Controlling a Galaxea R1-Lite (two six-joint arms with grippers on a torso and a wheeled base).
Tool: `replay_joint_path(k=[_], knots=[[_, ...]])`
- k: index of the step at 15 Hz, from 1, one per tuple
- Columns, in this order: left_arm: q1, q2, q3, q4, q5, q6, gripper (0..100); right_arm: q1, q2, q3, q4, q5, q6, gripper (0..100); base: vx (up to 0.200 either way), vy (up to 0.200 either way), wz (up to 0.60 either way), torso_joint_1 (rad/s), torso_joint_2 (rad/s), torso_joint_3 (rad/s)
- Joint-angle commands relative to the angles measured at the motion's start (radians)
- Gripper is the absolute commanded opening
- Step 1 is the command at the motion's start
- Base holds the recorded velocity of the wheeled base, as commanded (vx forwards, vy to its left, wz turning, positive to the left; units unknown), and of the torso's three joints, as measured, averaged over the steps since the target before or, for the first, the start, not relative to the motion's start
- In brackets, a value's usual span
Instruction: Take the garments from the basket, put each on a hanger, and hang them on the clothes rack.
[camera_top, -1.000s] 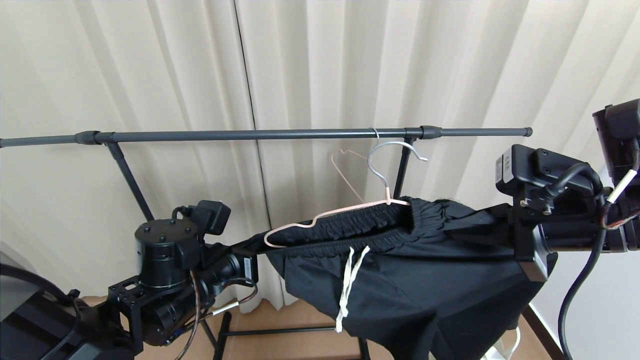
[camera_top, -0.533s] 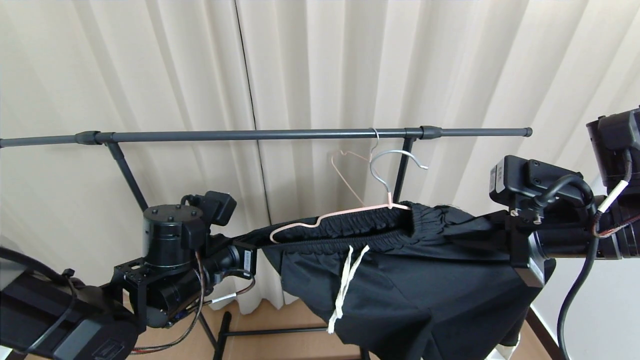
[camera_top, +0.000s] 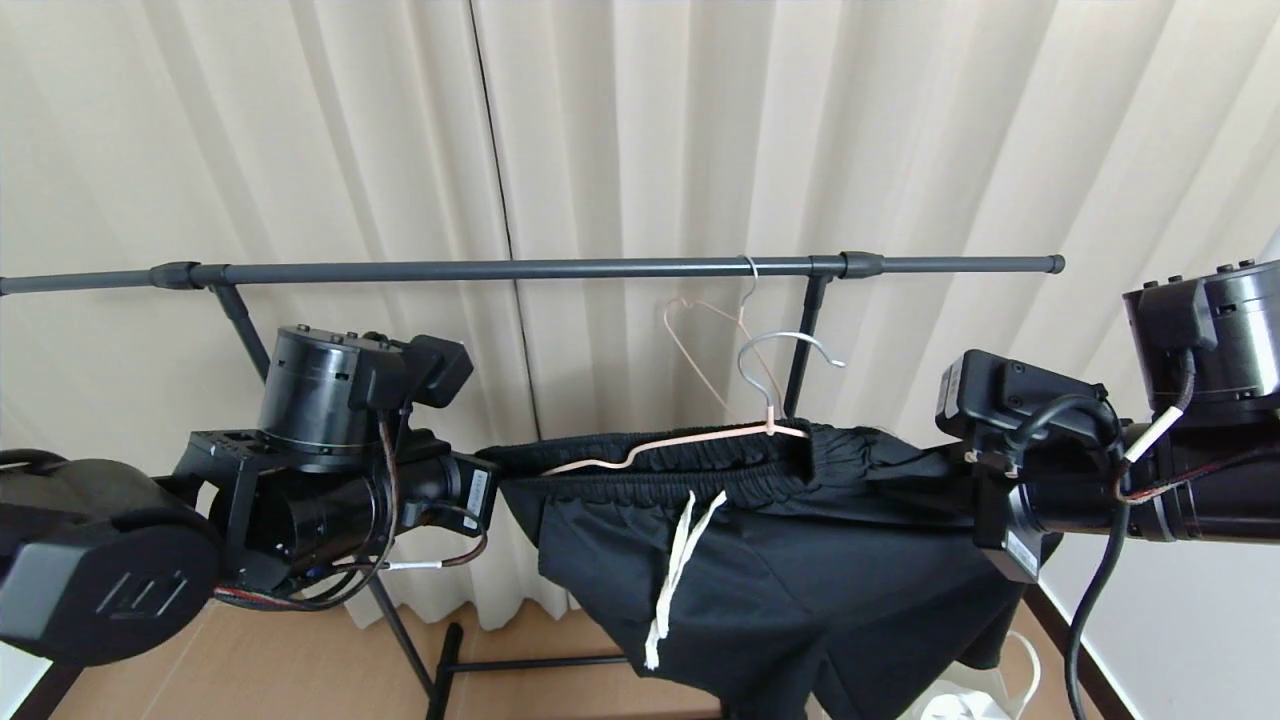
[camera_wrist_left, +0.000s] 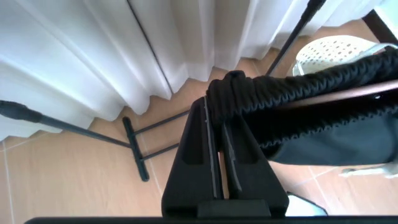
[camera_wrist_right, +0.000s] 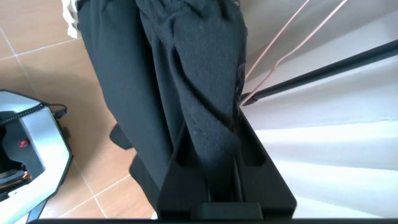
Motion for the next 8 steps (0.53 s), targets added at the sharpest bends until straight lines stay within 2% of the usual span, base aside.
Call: replay_joint_path(k=[1,3,4,5,8], knots=[[-0.007,-0.057,-0.102,0.135,-0.001,0.000,0,0.001,0.033,0.025,-0.026,0.002,0.000,0,0.000,0.000,0.00,0.000,0.00,0.000],[-0.029,-0.074,-0.163,0.253,0.002,0.000,0,0.001,0.053,0.054,-0.076,0.000,-0.002,0,0.000,0.000,0.00,0.000,0.00,0.000],[-0.035,-0.075,-0.177,0.278,0.002,0.000,0,0.001,0.058,0.061,-0.087,0.000,-0.002,0,0.000,0.000,0.00,0.000,0.00,0.000],[-0.055,-0.078,-0.225,0.354,0.004,-0.002,0,0.001,0.063,0.079,-0.119,0.000,-0.002,0,0.000,0.000,0.00,0.000,0.00,0.000],[-0.079,-0.078,-0.309,0.463,0.004,-0.002,0,0.001,0.086,0.096,-0.152,-0.012,-0.002,0,0.000,0.000,0.00,0.000,0.00,0.000]])
